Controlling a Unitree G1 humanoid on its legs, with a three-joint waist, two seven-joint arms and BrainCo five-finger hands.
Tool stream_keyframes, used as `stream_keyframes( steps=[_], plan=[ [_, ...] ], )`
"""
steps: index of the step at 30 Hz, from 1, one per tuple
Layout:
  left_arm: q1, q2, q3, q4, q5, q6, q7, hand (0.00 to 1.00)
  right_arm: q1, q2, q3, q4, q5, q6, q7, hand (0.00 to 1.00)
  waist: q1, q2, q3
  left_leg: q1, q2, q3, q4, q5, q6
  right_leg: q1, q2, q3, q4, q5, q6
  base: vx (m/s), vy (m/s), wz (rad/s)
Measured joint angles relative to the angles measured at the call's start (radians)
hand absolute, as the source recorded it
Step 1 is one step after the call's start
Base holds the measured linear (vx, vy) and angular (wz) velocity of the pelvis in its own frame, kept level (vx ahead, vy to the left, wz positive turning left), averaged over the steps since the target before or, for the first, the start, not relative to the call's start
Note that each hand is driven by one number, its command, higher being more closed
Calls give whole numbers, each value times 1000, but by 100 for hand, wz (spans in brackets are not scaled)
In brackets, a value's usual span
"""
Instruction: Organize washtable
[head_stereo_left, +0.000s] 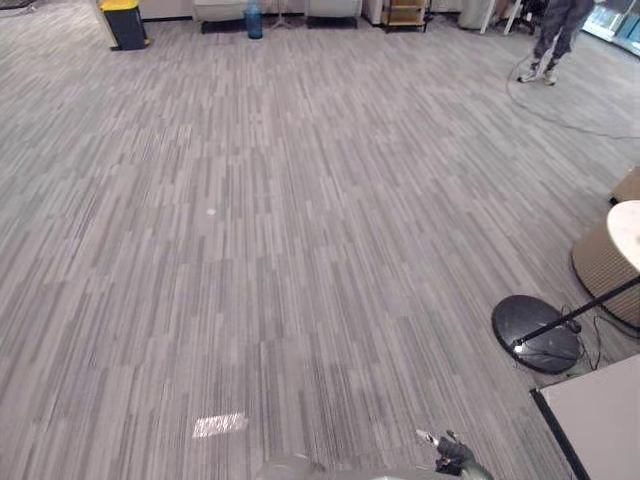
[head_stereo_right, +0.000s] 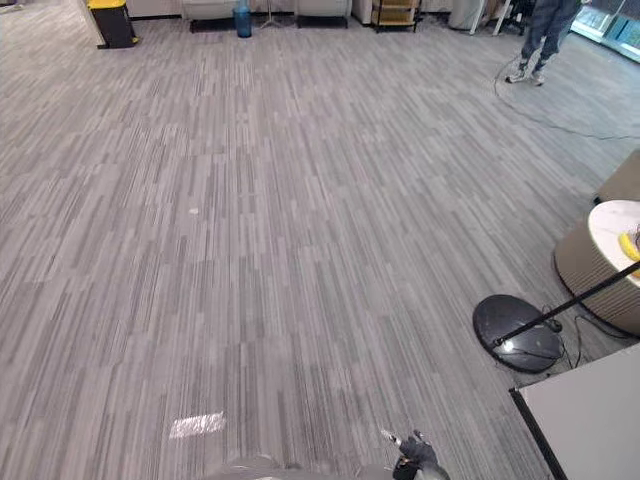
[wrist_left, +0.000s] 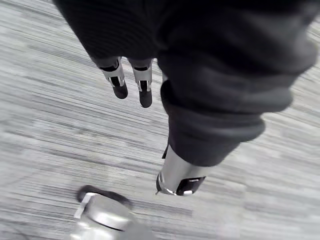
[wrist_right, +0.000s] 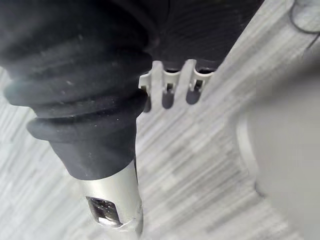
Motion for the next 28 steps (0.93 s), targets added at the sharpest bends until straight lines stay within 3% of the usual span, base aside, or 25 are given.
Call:
stream_keyframes(
  steps=[2, 4, 5, 6, 7, 8, 9, 11, 12, 14, 24, 28],
  plan=[
    [-80, -1, -15, -22, 6, -12, -2, 0, 5, -3, -1, 1, 0, 0, 0, 0, -40, 16, 2, 54, 34, -49, -44, 1, 0, -25, 29, -83, -108, -52, -61, 416, -29, 52],
    [-140, -7, -43, -21, 7, -23, -3, 0, 6, -26, -4, -3, 0, 0, 1, 0, -44, 67, 1, 75, 101, -75, -74, 4, -13, -70, 120, -79, -300, -49, -79, 367, -53, -2],
    [-169, -11, -44, -21, 21, -24, -2, 0, 10, -28, -7, -10, 1, 0, 0, 0, -45, 69, -2, 75, 107, -82, -71, 14, -37, -63, 152, -62, -539, 58, -86, 302, -31, -1],
    [-176, -8, -42, -22, 29, -24, -1, 0, 18, -22, -11, -9, 1, 0, -1, 0, -52, 52, -4, 75, 94, -88, -56, 17, -43, -41, 151, -44, -673, 157, -104, 442, -60, 30],
    [-176, -2, -31, -25, 40, -24, -2, 0, 32, -9, -19, -8, 1, 4, -1, 0, -66, -22, -6, 66, 35, -106, 42, 0, -86, 9, 101, -18, -805, 378, -152, 478, -97, 22],
    [-169, -30, -18, -14, 46, -23, 0, 0, 33, -16, -22, 2, 0, 14, -4, 0, -52, -8, -1, 35, 51, -115, 116, -51, -96, 55, 94, -17, -834, 360, -143, 527, -96, 18],
    [-160, -57, 4, -15, 47, -26, -2, 0, 35, -23, -32, 2, 0, 17, -10, 0, -59, 13, -7, 7, 60, -118, 71, -65, -95, 80, 86, -21, -856, 364, -148, 435, -38, 5],
    [-142, -80, 47, -4, 46, -26, 0, 0, 27, -25, -40, 2, -4, 20, -12, 0, -61, 17, 6, -14, 82, -128, -81, -24, -134, 133, 69, -45, -892, 355, -134, 269, 43, 23],
    [-130, -80, 52, 14, 45, -25, 1, 0, 30, -28, -40, 2, -8, 21, -13, 0, -62, 30, 1, -15, 98, -115, -95, 76, -124, 164, 69, -52, -903, 342, -119, 232, 48, 25],
    [-103, -75, 84, 15, 35, -23, 3, 0, 41, -14, -39, 1, -11, 27, -13, 0, -63, 30, -36, 6, 86, -141, -120, 76, -119, 180, 65, -77, -898, 305, -104, 274, 32, 39],
    [-78, -54, 114, 22, 35, -7, 2, 0, 9, -12, -28, 6, -12, 27, 1, 0, -57, 10, -36, 27, 74, -185, -119, 77, -119, 216, 52, -131, -892, 289, -103, 76, 6, 19],
    [-78, -53, 110, 22, 37, -6, -1, 0, 15, -5, -32, 41, -82, 40, 0, 0, -60, -1, -33, 30, 70, -188, -140, 84, -107, 216, 45, -140, -885, 271, -95, -40, -22, 1]
  ],
)
